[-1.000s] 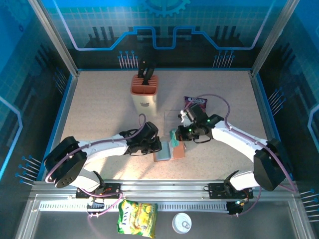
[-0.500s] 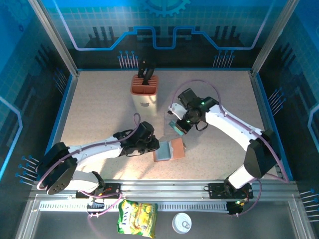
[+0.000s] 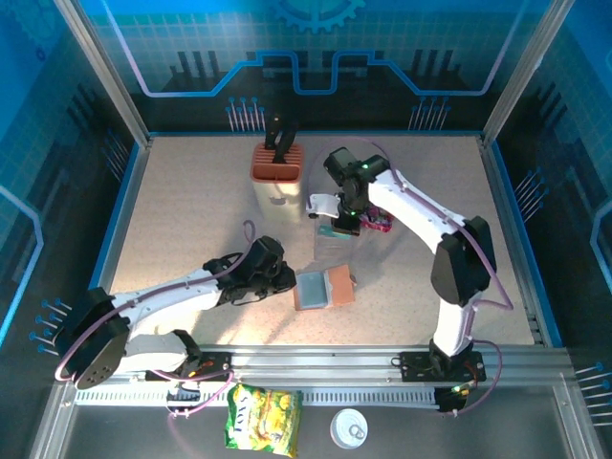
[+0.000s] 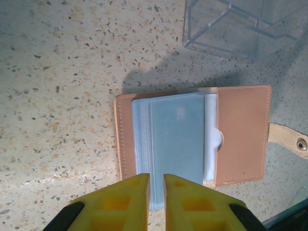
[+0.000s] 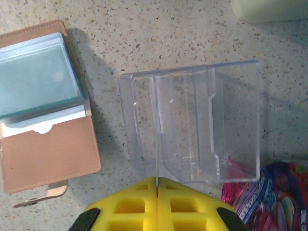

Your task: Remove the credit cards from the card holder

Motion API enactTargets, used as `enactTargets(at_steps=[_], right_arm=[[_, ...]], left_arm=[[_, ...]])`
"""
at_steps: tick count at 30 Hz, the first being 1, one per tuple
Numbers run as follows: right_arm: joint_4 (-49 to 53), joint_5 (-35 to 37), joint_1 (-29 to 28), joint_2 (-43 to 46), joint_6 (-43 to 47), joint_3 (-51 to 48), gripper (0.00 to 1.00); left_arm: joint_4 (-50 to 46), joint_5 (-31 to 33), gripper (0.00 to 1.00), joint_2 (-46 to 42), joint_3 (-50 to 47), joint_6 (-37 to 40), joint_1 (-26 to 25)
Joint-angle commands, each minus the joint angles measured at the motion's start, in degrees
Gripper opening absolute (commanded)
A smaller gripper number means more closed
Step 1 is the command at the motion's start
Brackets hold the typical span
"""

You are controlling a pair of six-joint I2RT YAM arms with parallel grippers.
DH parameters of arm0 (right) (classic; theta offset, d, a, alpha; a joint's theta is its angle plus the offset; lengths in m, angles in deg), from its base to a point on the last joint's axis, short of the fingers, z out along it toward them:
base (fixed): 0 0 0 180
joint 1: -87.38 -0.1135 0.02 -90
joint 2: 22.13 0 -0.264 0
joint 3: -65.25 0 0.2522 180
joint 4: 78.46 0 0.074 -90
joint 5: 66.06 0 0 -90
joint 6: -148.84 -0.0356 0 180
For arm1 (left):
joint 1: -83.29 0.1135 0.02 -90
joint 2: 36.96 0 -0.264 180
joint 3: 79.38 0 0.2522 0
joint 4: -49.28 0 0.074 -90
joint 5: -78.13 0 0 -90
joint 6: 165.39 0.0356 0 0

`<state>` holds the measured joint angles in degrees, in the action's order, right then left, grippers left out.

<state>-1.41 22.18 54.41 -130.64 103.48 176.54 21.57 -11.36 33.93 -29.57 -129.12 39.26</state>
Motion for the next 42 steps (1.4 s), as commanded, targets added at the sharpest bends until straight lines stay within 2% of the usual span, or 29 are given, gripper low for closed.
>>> enactTargets(at_steps=[1, 8, 17, 36, 42], right_arm=[[7.56, -2.24, 1.24, -4.04, 4.68, 5.52, 0.0], [12.63, -4.98, 2.29, -11.2, 5.88, 12.17, 0.0], [13.35, -5.96, 2.92, -16.75, 5.91, 14.32, 0.0], [13.88, -8.31, 2.17, -21.69, 4.95, 12.94, 0.0], [13.77, -7.91, 2.13, -22.04, 4.42, 13.67, 0.07]], left_arm=[[-0.87, 1.15, 0.15, -2.0, -1.7, -0.46, 0.52], [-1.33, 1.12, 0.15, -3.96, -2.74, -0.36, 1.57], [-1.72, 1.18, 0.16, -6.33, -4.14, -0.56, 2.85], [-1.86, 1.38, 0.16, -7.93, -5.11, -0.71, 3.51], [-1.86, 1.58, 0.16, -8.31, -5.28, -0.67, 3.57]])
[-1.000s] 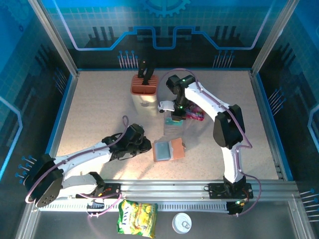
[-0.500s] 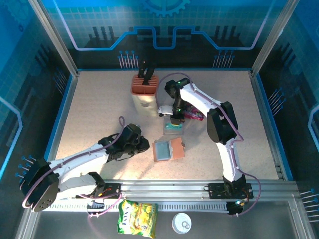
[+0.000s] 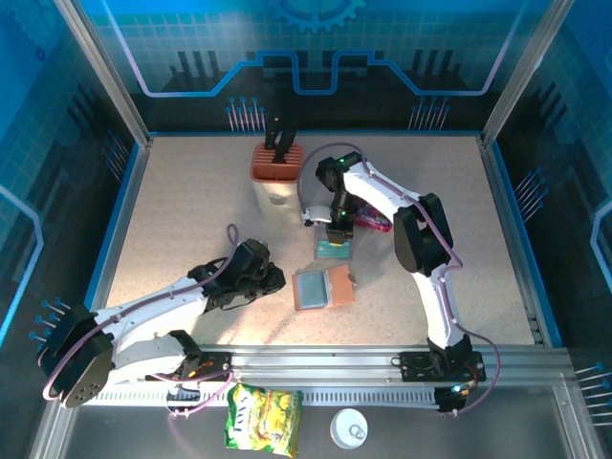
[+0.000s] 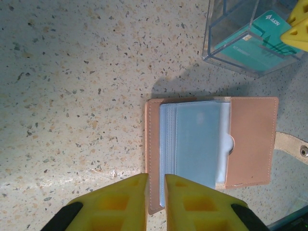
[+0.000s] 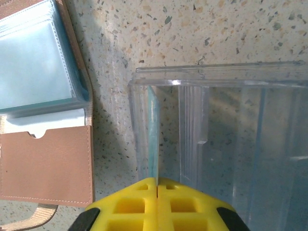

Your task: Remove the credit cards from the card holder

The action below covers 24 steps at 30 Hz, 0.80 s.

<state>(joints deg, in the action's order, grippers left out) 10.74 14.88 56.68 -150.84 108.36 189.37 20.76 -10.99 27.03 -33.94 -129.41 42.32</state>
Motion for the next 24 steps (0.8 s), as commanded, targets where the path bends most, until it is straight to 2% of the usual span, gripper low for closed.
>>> enactTargets(at_steps=[1, 8, 17, 24], right_arm=[[1.79, -0.46, -0.15, -1.57, -0.71, 1.15, 0.09], [2.08, 0.0, -0.11, 3.58, -2.31, 2.95, 0.21], [1.38, -0.61, -0.42, 9.04, -8.76, 1.78, 0.23], [-9.45, -2.04, -1.65, 17.15, -20.03, -9.32, 0.21]], left_arm=[[-1.12, 1.21, 0.16, -1.5, -0.92, -0.38, 0.52], [-1.33, 1.2, 0.16, -1.67, -1.07, -0.45, 0.65], [-0.43, 0.19, 0.16, 0.88, 0.22, 0.25, 0.64], [4.41, -3.07, 0.15, 6.14, 0.48, -0.55, 0.59]])
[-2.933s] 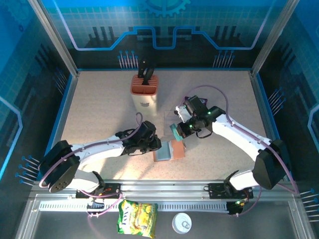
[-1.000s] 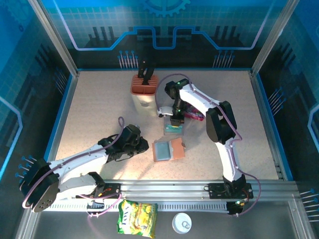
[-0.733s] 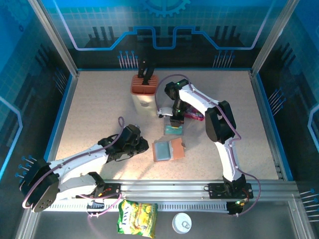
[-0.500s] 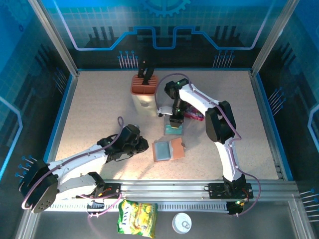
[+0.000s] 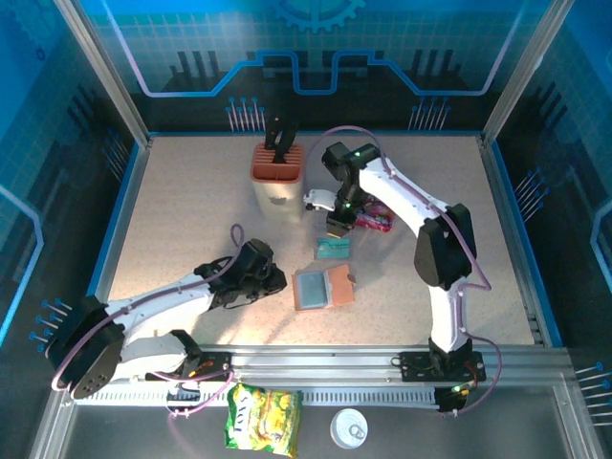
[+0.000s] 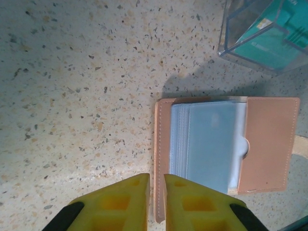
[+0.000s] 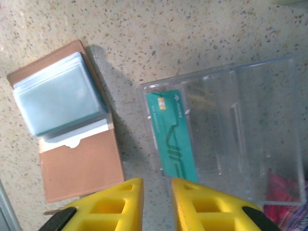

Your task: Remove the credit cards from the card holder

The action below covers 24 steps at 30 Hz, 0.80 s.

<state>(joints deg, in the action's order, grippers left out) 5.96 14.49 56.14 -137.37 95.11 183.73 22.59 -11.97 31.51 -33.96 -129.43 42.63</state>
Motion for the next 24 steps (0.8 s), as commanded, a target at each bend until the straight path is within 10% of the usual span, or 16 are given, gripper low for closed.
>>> enactTargets(at_steps=[1, 15, 24], right_arm=[[-7.09, -1.33, -1.38, 5.05, -9.14, -5.64, 0.21], [-26.88, -3.54, -3.1, 16.76, -49.95, -24.94, 0.17], [-33.85, -6.47, -7.1, 24.14, -60.36, -35.88, 0.15]], left_arm=[[3.09, -2.41, 0.14, 2.24, 0.59, -0.63, 0.27], [9.7, -3.68, 0.06, 9.57, 1.15, -3.34, -3.06], [10.18, -4.69, 0.02, 14.38, 2.18, -3.87, -3.73]])
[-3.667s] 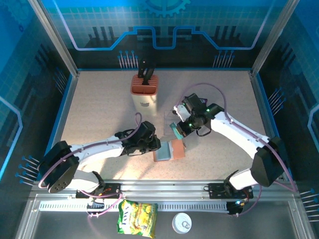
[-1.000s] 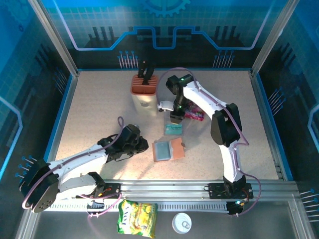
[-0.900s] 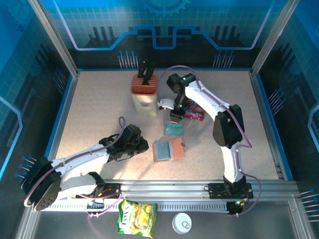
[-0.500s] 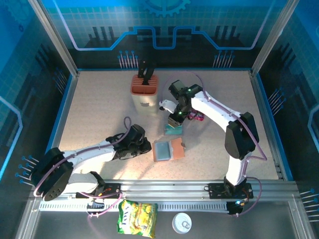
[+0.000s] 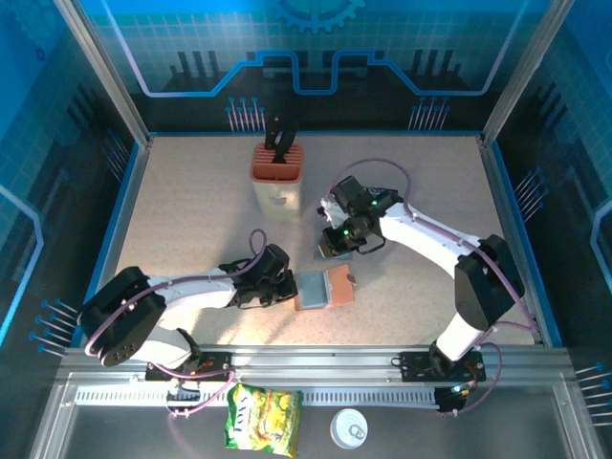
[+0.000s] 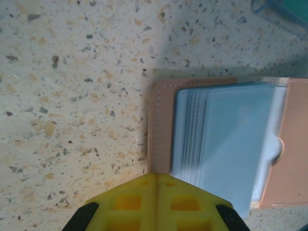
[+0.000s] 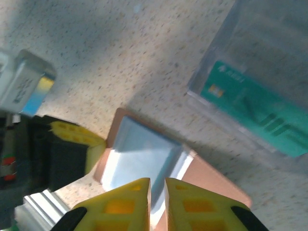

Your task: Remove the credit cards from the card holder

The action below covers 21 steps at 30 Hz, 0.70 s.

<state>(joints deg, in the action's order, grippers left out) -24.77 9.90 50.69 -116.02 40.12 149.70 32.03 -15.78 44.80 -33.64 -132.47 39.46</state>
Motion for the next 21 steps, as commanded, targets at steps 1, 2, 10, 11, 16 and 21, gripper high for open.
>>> enactTargets(at_steps=[1, 2, 10, 11, 16, 21], right_arm=[[-3.63, -1.63, -1.96, 3.65, -6.02, -2.82, 0.15], [-4.13, -1.59, -2.23, 4.34, -6.77, -3.89, 0.14], [-10.53, -4.37, -4.81, 8.71, -15.33, -11.65, 0.13], [-11.18, -4.49, -5.22, 8.65, -16.42, -12.33, 0.12], [-13.08, -4.1, -7.4, 7.0, -21.7, -14.51, 0.15], [-17.06, -2.65, -8.49, 4.69, -24.44, -16.92, 0.26]], left_arm=[[0.68, -0.78, 0.01, 1.42, 1.91, -0.93, -0.61], [0.56, -0.69, 0.01, 1.79, 1.94, -0.93, -0.59], [-2.8, 1.79, 0.0, 2.5, 3.4, -0.36, -0.62], [-3.42, 2.27, 0.0, 2.45, 3.72, -0.16, -0.56], [-4.48, 3.23, 0.0, 2.21, 4.3, 0.13, -0.53], [-5.55, 4.16, 0.0, 1.86, 3.87, -0.19, -0.35]])
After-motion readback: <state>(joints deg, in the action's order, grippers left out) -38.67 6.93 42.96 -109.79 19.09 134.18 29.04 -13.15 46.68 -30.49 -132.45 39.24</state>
